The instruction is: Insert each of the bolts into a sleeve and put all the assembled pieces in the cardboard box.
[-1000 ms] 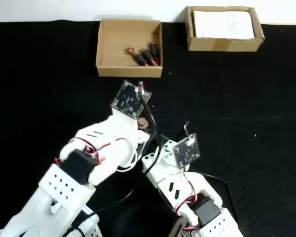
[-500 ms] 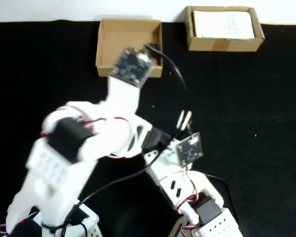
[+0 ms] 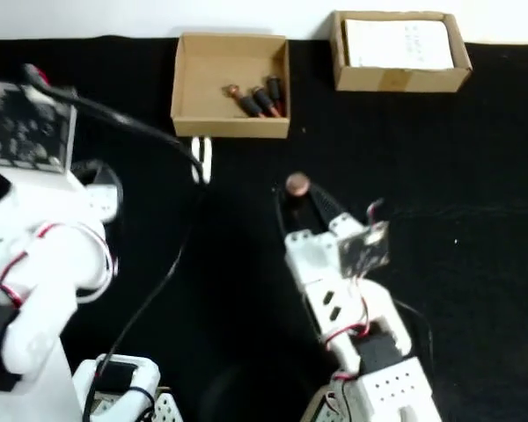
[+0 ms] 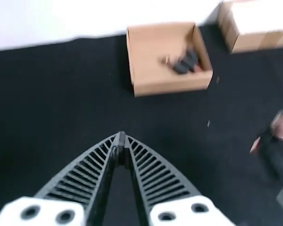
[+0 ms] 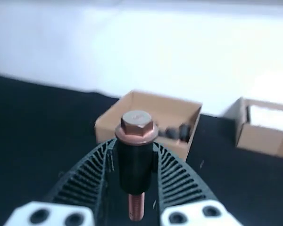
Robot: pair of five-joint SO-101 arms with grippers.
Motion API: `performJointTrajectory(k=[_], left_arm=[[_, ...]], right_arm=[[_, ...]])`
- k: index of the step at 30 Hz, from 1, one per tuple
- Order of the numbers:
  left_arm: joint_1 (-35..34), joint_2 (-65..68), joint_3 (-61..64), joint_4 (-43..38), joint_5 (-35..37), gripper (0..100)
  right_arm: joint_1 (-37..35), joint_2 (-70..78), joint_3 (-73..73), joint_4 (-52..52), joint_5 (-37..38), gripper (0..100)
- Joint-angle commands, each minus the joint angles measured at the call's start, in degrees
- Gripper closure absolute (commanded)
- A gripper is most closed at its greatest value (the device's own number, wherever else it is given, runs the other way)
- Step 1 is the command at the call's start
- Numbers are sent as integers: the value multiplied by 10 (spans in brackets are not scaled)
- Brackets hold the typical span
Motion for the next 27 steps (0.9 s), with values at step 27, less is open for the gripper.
performJointTrajectory(k=[27], left_arm=[[-121,-553,1020,-480,-138,991]], right_arm=[[22,1195,-950,-275,-35,989]])
